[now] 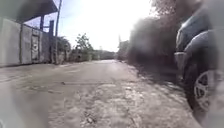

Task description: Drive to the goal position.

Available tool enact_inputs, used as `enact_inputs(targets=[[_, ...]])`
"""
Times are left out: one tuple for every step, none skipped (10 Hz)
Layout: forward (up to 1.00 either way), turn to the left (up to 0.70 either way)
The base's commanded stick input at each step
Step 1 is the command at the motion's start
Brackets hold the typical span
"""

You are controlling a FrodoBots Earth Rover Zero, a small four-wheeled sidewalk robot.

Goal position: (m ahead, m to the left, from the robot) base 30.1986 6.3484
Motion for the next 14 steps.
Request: enact_inputs(targets=[[1.00,0.00],[1.00,0.00],[1.00,0.00],[1.00,0.00],[1.00,0.00],[1.00,0.00],[1.00,0.00],[1.00,0.00],[1.00,0.00],[1.00,0.00],[1.00,0.00],[1.00,0.00],[1.00,0.00],[1.00,0.00]])
